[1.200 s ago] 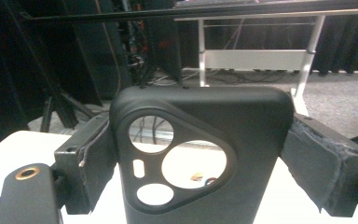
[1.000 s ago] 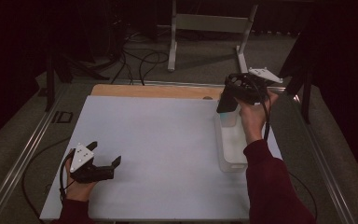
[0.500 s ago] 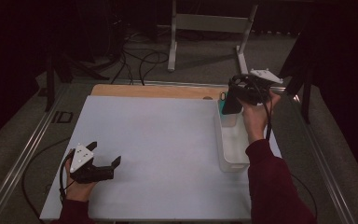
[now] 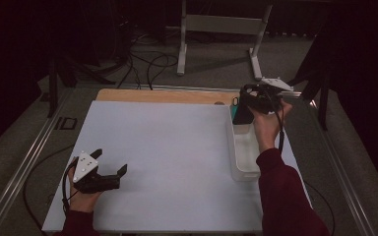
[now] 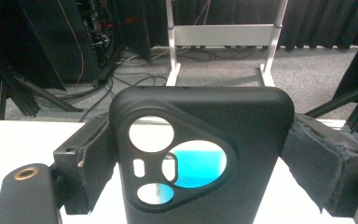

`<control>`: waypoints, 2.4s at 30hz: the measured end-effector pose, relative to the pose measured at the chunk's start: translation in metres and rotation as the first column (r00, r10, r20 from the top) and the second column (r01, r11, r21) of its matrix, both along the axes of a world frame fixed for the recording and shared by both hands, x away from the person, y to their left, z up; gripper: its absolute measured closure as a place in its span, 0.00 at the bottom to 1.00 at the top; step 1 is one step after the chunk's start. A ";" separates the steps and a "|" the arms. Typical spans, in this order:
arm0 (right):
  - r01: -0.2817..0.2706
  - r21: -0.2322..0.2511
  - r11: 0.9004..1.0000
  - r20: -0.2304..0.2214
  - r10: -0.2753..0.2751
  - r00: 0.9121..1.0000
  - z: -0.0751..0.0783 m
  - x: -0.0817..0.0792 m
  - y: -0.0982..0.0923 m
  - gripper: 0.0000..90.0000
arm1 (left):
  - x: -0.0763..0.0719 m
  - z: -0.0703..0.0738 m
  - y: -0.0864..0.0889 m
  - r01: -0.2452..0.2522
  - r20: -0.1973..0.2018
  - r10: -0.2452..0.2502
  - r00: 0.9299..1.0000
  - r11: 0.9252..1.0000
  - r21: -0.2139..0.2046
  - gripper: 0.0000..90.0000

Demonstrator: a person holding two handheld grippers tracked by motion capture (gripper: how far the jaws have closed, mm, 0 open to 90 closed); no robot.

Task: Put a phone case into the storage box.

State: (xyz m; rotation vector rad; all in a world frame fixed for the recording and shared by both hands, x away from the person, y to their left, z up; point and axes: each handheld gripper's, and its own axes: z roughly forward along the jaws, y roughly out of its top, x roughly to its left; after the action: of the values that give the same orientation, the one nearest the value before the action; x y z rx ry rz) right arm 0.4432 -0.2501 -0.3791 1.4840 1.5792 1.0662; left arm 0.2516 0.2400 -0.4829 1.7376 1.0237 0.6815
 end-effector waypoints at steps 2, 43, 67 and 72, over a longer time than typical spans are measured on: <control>-0.001 -0.007 1.000 -0.004 0.001 1.000 -0.003 0.002 0.001 0.15 | 0.000 0.000 0.001 -0.002 0.001 0.002 1.000 1.000 0.000 0.00; 0.053 -0.088 0.995 -0.132 -0.064 0.989 -0.055 0.016 0.013 0.14 | -0.001 0.002 0.002 -0.009 0.010 0.010 1.000 1.000 -0.011 0.00; 0.005 -0.057 0.998 -0.069 -0.009 0.998 -0.043 0.013 0.006 0.10 | -0.001 0.002 0.003 -0.022 0.013 0.023 1.000 1.000 -0.018 0.00; -0.023 -0.043 0.999 -0.067 0.020 0.998 -0.040 0.005 0.004 0.10 | -0.001 0.003 0.004 -0.025 0.013 0.025 1.000 1.000 -0.015 0.00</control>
State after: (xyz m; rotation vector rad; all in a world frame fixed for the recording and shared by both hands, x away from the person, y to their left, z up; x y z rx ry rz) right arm 0.4485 -0.2464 -0.4195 1.4898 1.6574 0.9969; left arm 0.2502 0.2439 -0.4801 1.7073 1.0406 0.6988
